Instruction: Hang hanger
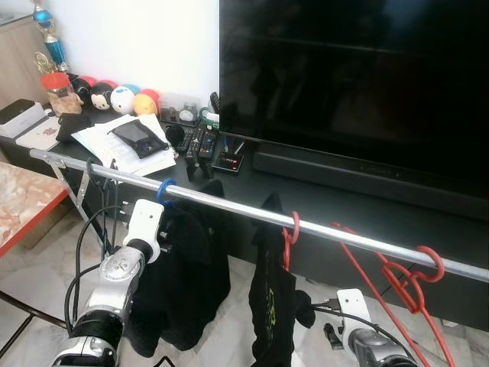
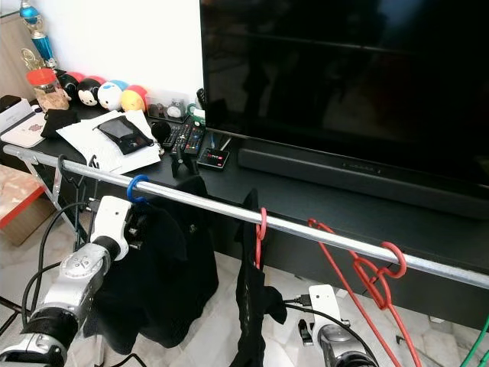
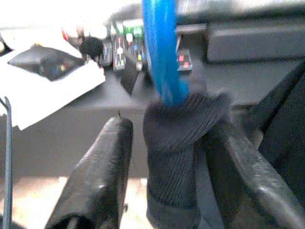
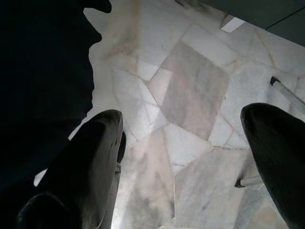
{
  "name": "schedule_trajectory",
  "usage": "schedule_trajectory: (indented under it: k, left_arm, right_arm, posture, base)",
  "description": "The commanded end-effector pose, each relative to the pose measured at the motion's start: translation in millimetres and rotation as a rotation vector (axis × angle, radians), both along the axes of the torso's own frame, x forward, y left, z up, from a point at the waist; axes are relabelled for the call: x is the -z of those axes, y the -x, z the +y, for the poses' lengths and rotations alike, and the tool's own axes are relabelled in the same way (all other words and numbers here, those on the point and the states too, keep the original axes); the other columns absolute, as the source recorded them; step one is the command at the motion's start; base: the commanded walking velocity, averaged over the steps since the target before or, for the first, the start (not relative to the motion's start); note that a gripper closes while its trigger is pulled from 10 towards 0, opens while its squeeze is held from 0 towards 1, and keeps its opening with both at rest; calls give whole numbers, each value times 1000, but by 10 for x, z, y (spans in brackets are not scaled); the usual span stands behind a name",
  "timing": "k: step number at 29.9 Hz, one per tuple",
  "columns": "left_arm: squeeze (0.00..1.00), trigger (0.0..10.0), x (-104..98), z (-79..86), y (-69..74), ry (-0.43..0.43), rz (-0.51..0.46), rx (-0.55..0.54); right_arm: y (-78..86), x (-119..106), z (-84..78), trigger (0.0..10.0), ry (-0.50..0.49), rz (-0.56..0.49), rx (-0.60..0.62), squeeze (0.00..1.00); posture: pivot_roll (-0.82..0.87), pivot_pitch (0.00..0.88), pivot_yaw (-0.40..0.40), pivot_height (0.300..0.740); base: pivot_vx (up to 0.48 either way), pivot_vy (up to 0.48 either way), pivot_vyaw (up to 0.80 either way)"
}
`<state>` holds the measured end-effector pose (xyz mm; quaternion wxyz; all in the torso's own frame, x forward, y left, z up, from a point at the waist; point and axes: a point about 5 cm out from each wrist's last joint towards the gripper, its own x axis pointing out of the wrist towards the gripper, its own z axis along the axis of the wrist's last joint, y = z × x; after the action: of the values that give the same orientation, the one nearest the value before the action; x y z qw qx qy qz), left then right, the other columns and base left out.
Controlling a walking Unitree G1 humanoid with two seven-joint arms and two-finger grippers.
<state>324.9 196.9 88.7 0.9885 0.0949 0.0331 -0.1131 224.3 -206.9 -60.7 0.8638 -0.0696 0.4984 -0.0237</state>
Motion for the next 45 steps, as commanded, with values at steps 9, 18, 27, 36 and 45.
schedule_trajectory:
  k: [9, 18, 27, 36, 45]
  left_arm:
    - [1000, 10000, -17, 46, 245, 8, -72, -31]
    - [0, 10000, 125, 9, 413, 4, -70, -141]
    - [0, 10000, 169, -42, 457, 13, -53, -155]
    - [0, 10000, 151, -52, 443, 16, -56, -160]
    - [0, 10000, 146, -55, 438, 18, -54, -160]
  right_arm:
    - [4, -3, -29, 10000, 8, 1, 0, 0]
    - [14, 0, -44, 10000, 12, 3, -1, 0]
    - [13, -1, -48, 10000, 13, 4, -4, 0]
    - [11, -3, -48, 10000, 13, 4, -4, 0]
    - [7, -4, -44, 10000, 12, 2, -4, 0]
  posture:
    - [45, 0, -59, 740]
    - [45, 0, -62, 740]
    - [45, 0, -65, 740]
    - [45, 0, -65, 740]
    - [44, 0, -62, 740]
  base:
    - [0, 0, 0]
    - [0, 0, 0]
    - [0, 0, 0]
    - [0, 0, 0]
    - [0, 0, 0]
